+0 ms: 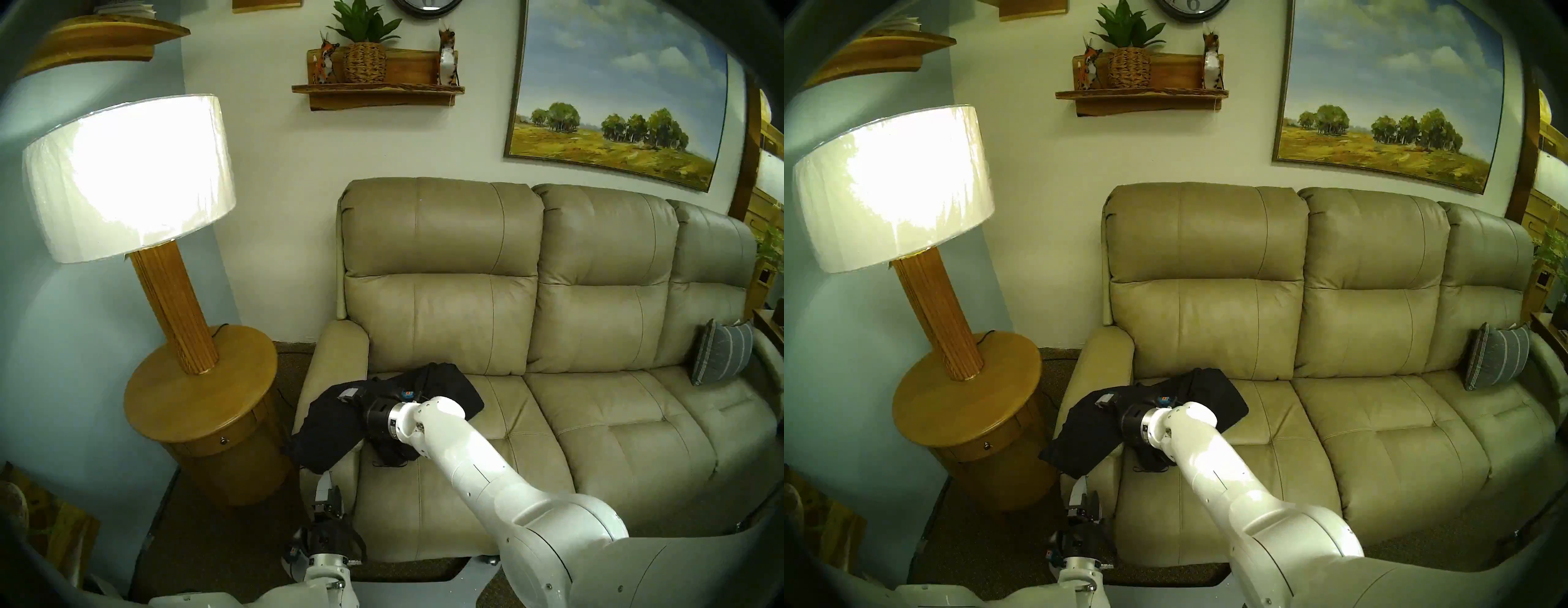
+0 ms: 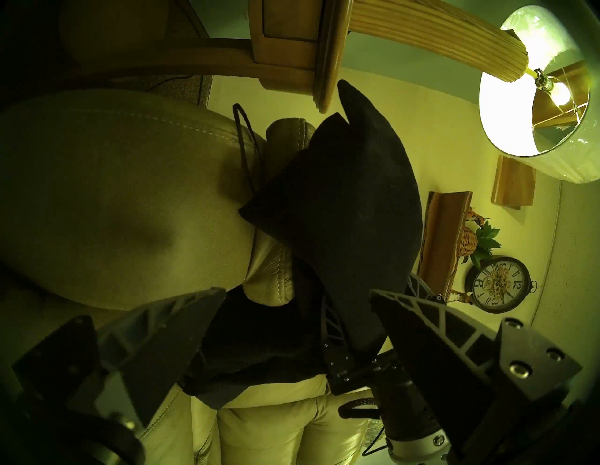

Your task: Drape jacket on sofa arm

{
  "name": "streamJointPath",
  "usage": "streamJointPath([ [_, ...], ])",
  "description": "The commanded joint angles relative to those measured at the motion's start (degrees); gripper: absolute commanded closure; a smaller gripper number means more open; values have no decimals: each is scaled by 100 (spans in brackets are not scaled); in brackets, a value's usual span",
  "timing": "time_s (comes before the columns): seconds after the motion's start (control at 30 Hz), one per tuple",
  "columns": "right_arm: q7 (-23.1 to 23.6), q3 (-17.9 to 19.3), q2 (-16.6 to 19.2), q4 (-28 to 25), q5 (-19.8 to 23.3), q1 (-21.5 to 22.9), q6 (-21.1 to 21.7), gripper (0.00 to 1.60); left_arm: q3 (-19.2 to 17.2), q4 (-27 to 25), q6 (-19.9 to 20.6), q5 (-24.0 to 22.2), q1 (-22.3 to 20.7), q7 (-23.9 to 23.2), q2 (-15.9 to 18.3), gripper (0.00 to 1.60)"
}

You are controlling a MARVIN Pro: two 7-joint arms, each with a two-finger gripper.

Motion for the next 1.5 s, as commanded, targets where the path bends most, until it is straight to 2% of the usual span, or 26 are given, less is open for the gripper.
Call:
streamJointPath([
  [0.0, 22, 17, 399, -367, 50, -595, 265, 0, -7, -12, 3, 1, -5, -25, -5, 0],
  [0.17, 138, 183, 710, -739, 122, -868, 333, 0, -18, -14, 2, 12, -2, -21, -6, 0],
  [0.2, 152, 206, 797, -959, 111, -974, 329, 0, -21, -14, 2, 16, -2, -21, -6, 0],
  [0.23, 199, 236, 846, -908, 106, -963, 305, 0, -23, -14, 2, 19, -1, -20, -6, 0],
  [0.4, 348, 450, 1105, -1297, 191, -1187, 335, 0, -34, -16, 2, 32, 2, -16, -6, 0],
  [0.57, 522, 557, 1249, -1715, 273, -1510, 497, 0, -47, -19, 2, 44, 5, -16, -7, 0],
  [0.6, 570, 568, 1259, -1664, 283, -1509, 514, 0, -49, -19, 2, 46, 6, -16, -7, 0],
  [0.93, 790, 944, 1652, -2493, 490, -2224, 675, 0, -76, -23, 3, 68, 14, -20, -9, 0],
  [1.07, 814, 1238, 1844, -2743, 655, -2572, 706, 0, -51, -105, -65, 145, -45, -113, -39, 0],
  [1.1, 797, 1333, 1893, -2961, 701, -2759, 723, 0, -61, -129, -80, 150, -65, -121, -39, 0],
  [1.13, 821, 1333, 1943, -2866, 769, -2684, 777, 0, -87, -135, -69, 132, -109, -82, -24, 0],
  [1.37, 988, 1694, 2078, -3232, 1101, -3306, 991, 0, -240, -135, 11, 34, -379, 276, 12, 0],
  [1.47, 1070, 1750, 2073, -3200, 1217, -3488, 1095, 0, -287, -90, -17, -7, -498, 522, -54, 0],
])
